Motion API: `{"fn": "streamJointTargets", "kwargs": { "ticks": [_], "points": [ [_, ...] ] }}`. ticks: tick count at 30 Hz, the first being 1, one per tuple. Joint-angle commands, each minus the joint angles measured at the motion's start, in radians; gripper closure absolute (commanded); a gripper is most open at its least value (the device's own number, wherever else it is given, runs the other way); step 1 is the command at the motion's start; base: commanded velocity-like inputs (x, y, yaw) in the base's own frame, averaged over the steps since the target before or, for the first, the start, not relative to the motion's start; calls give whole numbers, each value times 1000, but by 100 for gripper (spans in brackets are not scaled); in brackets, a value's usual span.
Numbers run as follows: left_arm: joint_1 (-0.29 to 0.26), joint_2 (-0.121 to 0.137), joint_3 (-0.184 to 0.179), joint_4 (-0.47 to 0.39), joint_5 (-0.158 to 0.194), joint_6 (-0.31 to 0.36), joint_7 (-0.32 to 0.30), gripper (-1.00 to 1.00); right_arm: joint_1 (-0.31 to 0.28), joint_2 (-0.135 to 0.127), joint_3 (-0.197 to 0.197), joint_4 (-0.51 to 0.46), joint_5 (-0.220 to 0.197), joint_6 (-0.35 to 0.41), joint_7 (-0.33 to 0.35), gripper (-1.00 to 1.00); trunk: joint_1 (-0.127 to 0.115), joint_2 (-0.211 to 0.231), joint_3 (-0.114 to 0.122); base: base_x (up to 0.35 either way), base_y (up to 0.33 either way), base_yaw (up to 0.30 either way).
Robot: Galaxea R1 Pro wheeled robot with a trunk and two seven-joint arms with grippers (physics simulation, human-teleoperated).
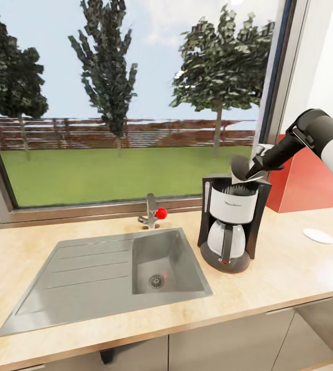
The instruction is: Set up a coffee station on the kitchen countertop: keep the coffee maker on the countertop, move the bottle of coffee from the kitchen shelf to the counter next to the coffee maker, place a paper coffee filter on top of the coffee maker, put the saucer next to the coffee maker with the coffee cup on the saucer, and place the electric kettle next to the coffee maker.
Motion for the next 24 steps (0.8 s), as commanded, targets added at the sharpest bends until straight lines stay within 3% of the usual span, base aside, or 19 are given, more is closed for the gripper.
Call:
{"fn": "streamJointTargets", "kwargs": {
  "ticks": [1, 9, 15, 24],
  "points": [
    [0, 0, -1, -2, 10, -1, -1, -100, 0, -1, 3, -2, 5, 5, 9, 100, 0, -1, -1, 32, -16, 0],
    [0, 0, -1, -2, 10, -1, -1, -100, 0, -1, 4, -1, 7, 5, 9, 100, 0, -1, -1, 74, -4, 0],
    [0, 1, -1, -2, 10, -1, -1, -100, 0, -1, 4, -1, 60, 5, 8, 100, 0, -1, -3, 23, 0, 0],
    [0, 0, -1, -2, 10, -1, -1, -100, 0, -2, 3, -1, 69, 5, 8, 100, 0, -1, -10, 1, 0, 0]
  ]
}}
